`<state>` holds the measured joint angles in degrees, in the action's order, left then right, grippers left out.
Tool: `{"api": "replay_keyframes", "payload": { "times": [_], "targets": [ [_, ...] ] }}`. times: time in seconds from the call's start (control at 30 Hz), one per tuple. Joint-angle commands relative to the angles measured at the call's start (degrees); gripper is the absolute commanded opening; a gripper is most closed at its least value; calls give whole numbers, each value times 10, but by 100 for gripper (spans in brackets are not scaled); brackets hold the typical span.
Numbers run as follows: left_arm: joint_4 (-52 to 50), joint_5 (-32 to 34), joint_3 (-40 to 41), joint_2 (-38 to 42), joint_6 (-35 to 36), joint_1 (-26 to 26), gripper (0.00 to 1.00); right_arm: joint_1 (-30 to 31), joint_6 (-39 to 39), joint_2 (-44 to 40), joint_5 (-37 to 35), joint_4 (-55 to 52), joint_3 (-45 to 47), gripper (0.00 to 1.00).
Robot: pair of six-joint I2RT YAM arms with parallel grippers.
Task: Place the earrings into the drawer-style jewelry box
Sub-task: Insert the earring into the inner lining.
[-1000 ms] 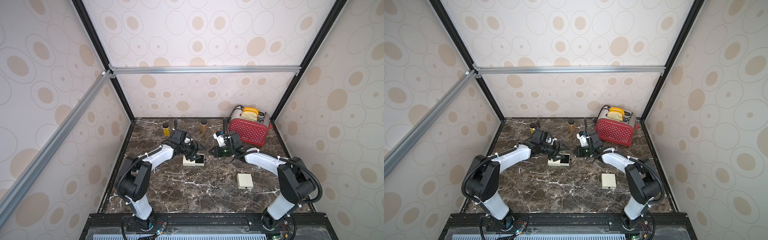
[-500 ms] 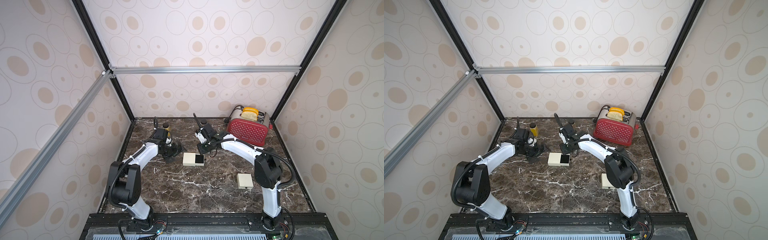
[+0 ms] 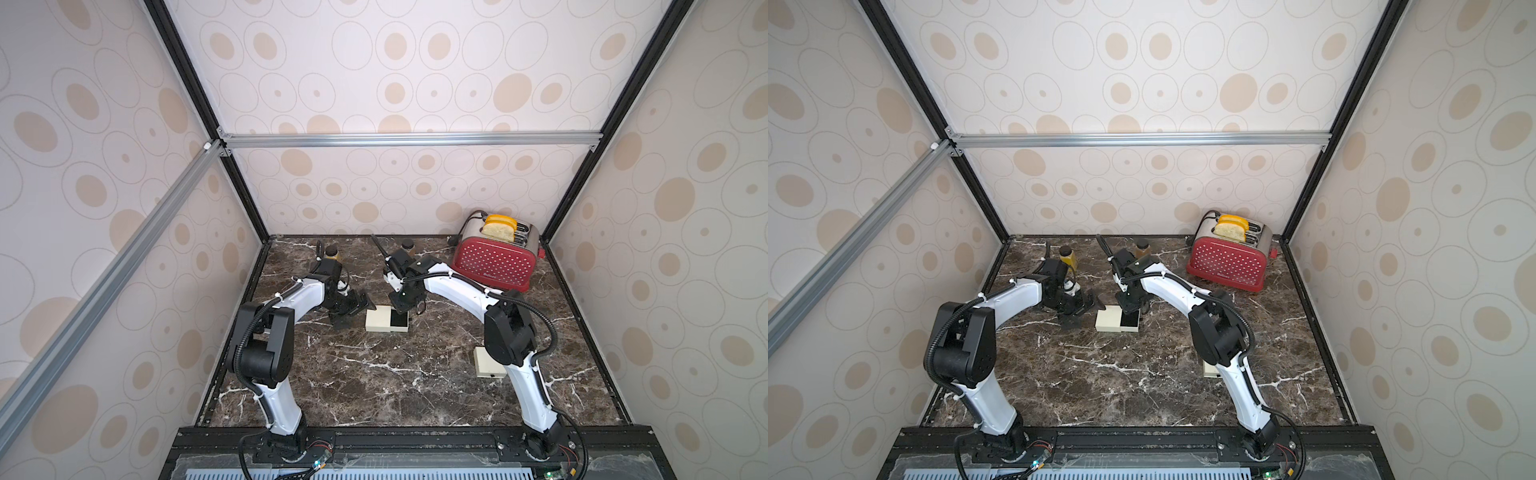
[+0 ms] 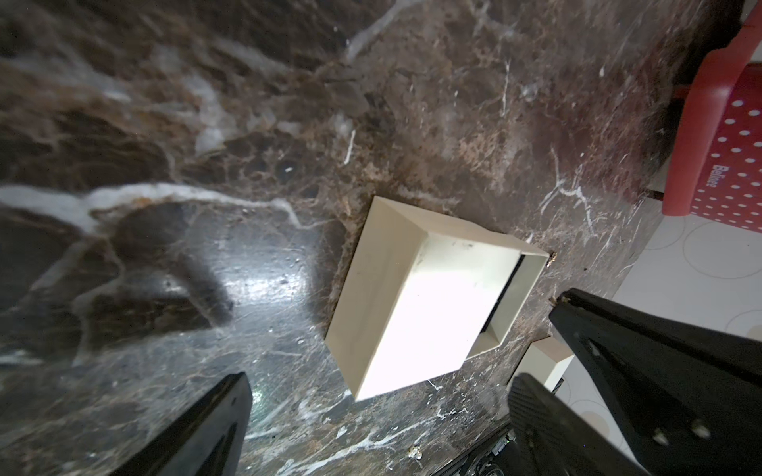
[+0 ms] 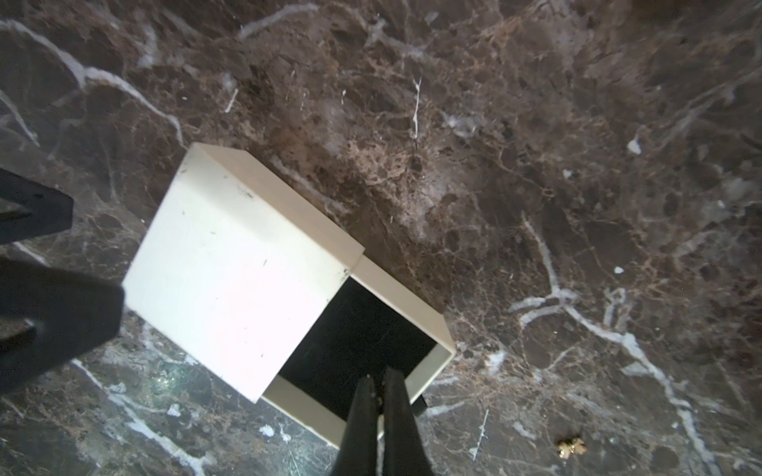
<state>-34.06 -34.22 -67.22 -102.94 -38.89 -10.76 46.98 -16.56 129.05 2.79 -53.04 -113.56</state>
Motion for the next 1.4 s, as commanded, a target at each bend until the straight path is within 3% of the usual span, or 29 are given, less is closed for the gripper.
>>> {"api": "replay_keyframes", "payload": {
  "times": [0.0,1.37],
  "targets": [
    [-13,-2,-19,-10,15,1,99,6,13,16,9,-35,-21,0],
    [5,-19,3,-18,26,1,99,24,9,105,-39,-104,-120,0]
  ]
}}
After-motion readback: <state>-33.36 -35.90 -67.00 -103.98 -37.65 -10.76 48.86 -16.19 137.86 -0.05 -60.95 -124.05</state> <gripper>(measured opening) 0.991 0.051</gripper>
